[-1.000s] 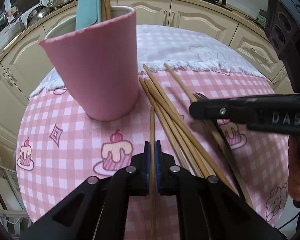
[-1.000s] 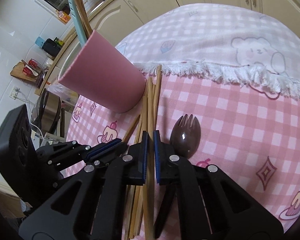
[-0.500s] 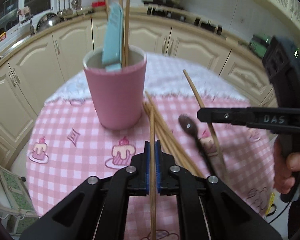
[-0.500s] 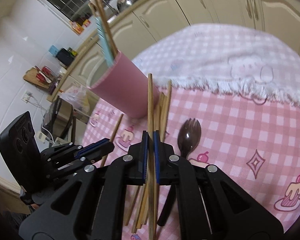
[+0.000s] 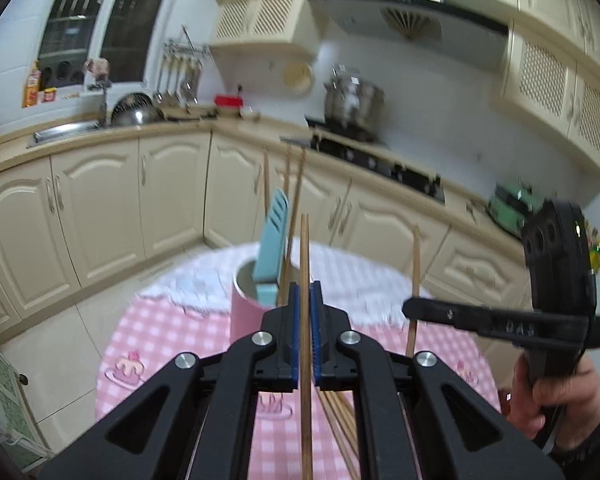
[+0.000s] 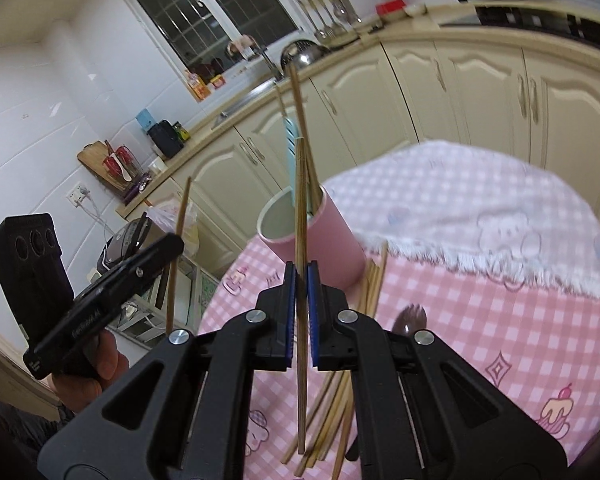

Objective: Organize utensils
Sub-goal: 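Lift both held chopsticks upright toward the pink cup, then carry both chopsticks over the pink cup and lower them into it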

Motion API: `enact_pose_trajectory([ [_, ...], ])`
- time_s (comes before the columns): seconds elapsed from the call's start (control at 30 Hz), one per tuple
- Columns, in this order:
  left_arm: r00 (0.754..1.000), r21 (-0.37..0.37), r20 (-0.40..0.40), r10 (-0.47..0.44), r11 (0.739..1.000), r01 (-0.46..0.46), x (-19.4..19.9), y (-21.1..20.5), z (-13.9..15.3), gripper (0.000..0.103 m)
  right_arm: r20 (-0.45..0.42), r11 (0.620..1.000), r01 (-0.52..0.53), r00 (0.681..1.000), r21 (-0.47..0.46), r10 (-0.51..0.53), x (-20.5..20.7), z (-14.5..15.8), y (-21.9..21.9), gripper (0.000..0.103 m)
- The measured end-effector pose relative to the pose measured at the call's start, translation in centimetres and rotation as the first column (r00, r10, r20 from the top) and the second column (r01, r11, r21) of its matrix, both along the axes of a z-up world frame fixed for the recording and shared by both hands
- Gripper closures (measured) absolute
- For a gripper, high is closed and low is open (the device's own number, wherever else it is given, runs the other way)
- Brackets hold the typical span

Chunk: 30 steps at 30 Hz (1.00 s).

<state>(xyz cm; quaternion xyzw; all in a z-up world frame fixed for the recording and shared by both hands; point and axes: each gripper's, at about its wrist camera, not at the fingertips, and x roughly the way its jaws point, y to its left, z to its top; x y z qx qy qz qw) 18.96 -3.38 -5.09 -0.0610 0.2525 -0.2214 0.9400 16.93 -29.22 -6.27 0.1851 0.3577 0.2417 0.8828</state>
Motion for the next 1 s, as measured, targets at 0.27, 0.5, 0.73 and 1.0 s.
enact_pose_trajectory([
  [0.27, 0.993, -0.039, 0.107, 0.051, 0.998, -0.047, 0.8, 0.8, 3.0, 0.099, 0.109, 1.0, 0.024, 0.994, 0.01, -0.025, 0.4, 4.0, 0.0, 0.097],
  [0.5, 0.97, -0.102, 0.224, 0.095, 0.992, -0.073, 3.3, 0.8, 7.3, 0.098, 0.236, 0.998, 0.059, 0.97, 0.0, -0.057, 2.0, 9.3, 0.1, 0.097],
  [0.73, 0.938, -0.155, 0.316, 0.141, 0.983, -0.096, 6.4, 0.0, 10.2, 0.098, 0.328, 0.996, 0.088, 0.941, -0.008, -0.081, 4.4, 13.0, 0.7, 0.097],
  [1.0, 0.919, -0.183, 0.354, 0.172, 0.977, -0.112, 10.0, -1.3, 10.1, 0.098, 0.361, 0.992, 0.121, 0.927, -0.025, -0.104, 8.0, 13.4, 1.4, 0.097],
])
